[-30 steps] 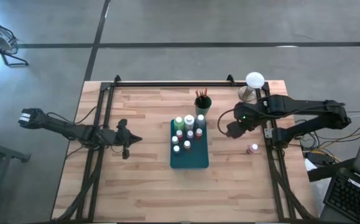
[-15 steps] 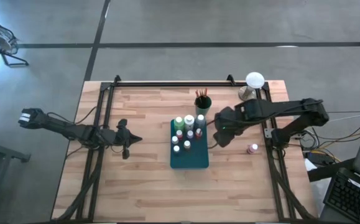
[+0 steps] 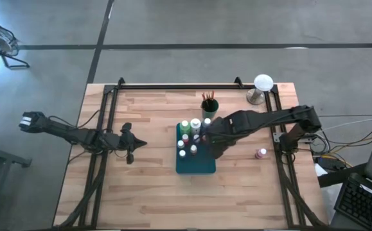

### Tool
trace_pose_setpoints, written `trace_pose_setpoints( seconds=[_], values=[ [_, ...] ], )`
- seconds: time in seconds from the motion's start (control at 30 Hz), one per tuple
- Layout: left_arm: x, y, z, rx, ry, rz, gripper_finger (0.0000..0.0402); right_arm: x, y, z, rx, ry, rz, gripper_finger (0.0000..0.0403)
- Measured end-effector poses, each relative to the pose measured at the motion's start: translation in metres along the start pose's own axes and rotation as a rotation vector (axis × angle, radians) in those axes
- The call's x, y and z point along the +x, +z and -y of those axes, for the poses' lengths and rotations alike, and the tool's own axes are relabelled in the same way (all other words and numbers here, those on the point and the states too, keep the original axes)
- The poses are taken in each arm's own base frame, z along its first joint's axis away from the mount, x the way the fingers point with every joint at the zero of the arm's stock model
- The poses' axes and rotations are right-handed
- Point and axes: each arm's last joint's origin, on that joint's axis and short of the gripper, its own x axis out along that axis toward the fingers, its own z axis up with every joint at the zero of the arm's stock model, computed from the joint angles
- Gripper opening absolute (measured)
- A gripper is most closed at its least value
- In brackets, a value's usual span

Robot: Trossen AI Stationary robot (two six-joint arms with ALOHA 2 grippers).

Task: Pick & Place Paint Supplies
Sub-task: Put the small pink paint bottle into the blue bin

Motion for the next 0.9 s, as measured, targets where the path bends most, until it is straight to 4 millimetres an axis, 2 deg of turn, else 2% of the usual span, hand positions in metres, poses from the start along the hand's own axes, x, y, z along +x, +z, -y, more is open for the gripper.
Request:
trace_pose_setpoints(
  seconds=[0.17,0.27,0.6,0.9],
  values=[
    [0.0,0.0,0.0,0.0,0.0,0.0,0.0007,-0.007,0.007,-0.01,-0.003,0.024,0.035,0.0114],
    [0.0,0.0,0.0,0.0,0.0,0.0,0.0007,-0.003,0.012,-0.018,-0.004,0.022,0.034,0.0114],
    [0.0,0.0,0.0,0.0,0.0,0.0,0.0007,0.018,0.024,-0.045,-0.004,-0.002,0.017,0.0114],
    [0.0,0.0,0.0,-0.001,0.0,0.002,0.0007,0.05,0.032,-0.069,-0.005,-0.046,-0.049,0.0114]
  ],
)
